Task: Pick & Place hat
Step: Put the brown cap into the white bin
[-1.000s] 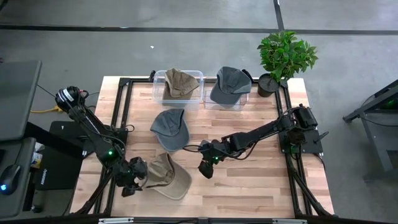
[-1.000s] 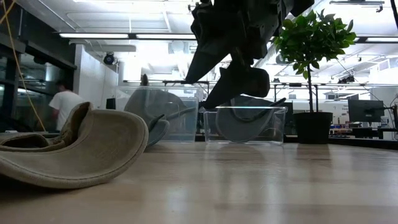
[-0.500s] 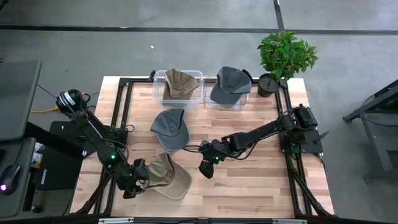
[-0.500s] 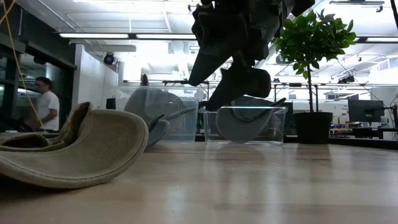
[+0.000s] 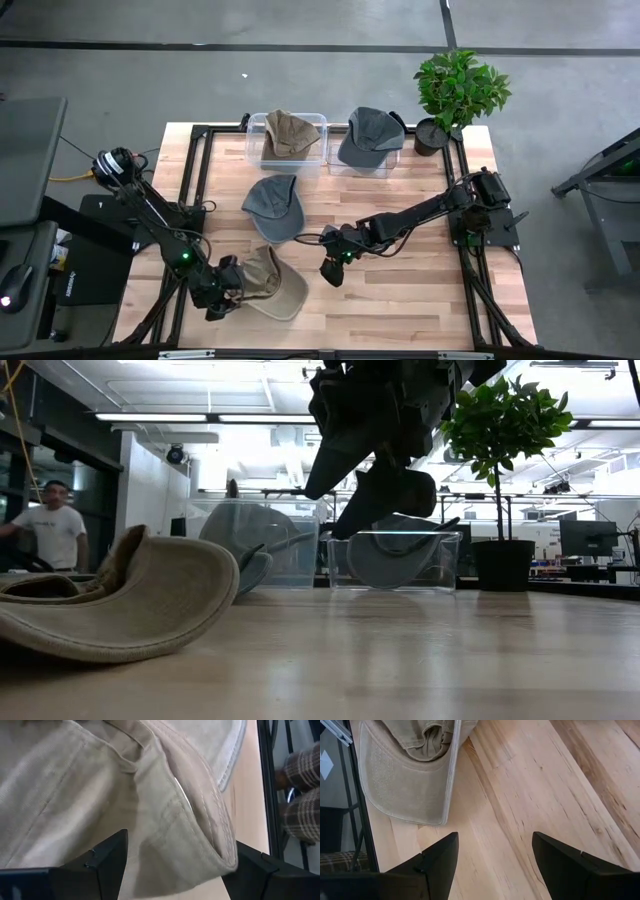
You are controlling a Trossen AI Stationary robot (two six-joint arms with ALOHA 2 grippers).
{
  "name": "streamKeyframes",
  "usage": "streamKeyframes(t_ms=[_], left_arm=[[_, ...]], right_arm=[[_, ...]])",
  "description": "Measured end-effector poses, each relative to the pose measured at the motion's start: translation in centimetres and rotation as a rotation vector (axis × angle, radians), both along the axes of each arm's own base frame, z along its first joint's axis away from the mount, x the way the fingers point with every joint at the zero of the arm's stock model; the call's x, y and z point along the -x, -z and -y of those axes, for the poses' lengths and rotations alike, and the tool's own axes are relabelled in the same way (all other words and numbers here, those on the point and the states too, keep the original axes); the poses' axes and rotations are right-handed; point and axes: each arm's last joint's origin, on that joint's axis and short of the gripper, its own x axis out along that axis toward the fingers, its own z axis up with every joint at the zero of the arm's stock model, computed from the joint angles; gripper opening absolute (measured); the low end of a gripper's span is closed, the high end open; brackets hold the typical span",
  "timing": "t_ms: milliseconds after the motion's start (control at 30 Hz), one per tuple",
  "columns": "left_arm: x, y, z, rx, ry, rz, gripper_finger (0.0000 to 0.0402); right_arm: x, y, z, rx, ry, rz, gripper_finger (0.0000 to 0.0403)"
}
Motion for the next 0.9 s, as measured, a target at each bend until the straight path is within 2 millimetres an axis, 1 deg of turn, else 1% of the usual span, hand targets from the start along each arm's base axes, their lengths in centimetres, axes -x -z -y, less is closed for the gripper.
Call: streamKeyframes(t_ms=[900], left_arm=[[-0.21, -0.23, 0.17, 0.02, -0.015, 0.035, 0.0262]], right_arm=[[0.03, 0.0, -0.08, -0.013, -0.034, -0.003, 0.0248]])
